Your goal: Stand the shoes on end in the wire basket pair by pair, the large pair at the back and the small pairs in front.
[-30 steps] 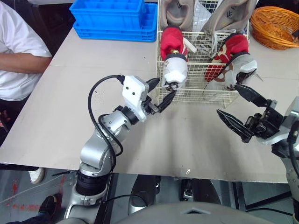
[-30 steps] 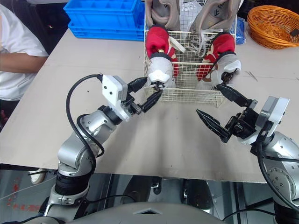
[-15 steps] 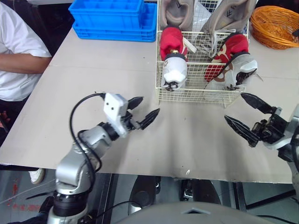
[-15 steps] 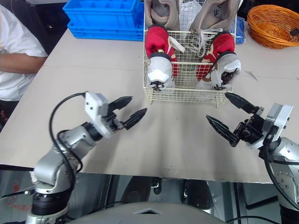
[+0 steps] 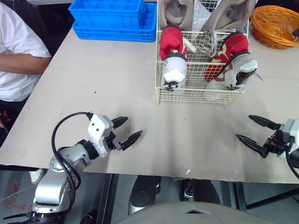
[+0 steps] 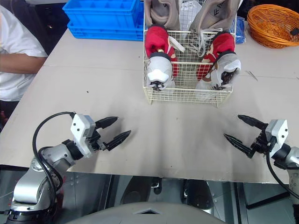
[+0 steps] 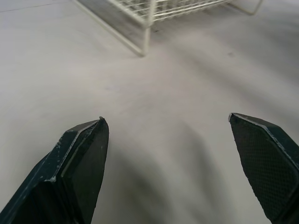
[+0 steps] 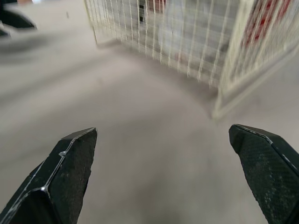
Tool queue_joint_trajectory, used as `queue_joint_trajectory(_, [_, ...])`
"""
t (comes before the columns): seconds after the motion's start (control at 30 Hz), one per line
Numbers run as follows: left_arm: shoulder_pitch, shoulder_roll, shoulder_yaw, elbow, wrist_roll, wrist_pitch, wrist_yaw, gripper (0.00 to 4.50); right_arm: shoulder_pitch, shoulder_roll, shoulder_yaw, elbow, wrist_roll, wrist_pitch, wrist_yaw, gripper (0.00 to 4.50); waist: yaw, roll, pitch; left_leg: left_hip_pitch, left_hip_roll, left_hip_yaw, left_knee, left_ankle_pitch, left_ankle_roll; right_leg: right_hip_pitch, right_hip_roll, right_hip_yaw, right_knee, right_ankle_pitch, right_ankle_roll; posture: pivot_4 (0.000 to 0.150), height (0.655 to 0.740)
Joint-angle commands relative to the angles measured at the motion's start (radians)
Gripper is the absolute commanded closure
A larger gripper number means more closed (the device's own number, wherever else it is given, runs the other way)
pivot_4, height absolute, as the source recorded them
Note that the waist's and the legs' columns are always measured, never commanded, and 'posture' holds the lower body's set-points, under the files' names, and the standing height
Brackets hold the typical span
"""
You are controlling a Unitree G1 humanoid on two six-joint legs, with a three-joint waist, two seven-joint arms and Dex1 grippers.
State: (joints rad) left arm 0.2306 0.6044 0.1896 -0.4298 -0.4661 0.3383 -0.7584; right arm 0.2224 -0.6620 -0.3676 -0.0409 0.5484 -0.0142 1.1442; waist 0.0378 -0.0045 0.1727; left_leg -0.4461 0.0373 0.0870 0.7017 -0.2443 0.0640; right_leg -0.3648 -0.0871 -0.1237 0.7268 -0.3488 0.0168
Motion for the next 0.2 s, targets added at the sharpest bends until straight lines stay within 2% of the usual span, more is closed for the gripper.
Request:
queue_joint_trajectory(0.03, [-0.014,0.011,0.040,0.068,0.010,-0.070,-0.034,0.05,-0.012,-0.017,-0.024,0.072,-0.013,-0.060,0.043,0.00,0.000,0.000,0.000,0.000,0.000,0.000,0.000,0.000,0.000,0.000,0.000,0.000,0.000,0.000,0.000,0.150,0.6860])
queue_joint_trajectory(0.2, [-0.035,0.030,0.064,0.181,0.018,-0.134,-0.093,0.05,-0.030,-0.028,-0.045,0.155,-0.008,-0.095,0.080,0.00,-0.001,0.000,0.000,-0.001,0.000,0.000,0.000,0.000,0.000,-0.001,0.000,0.000,0.000,0.000,0.000,0.150,0.6860])
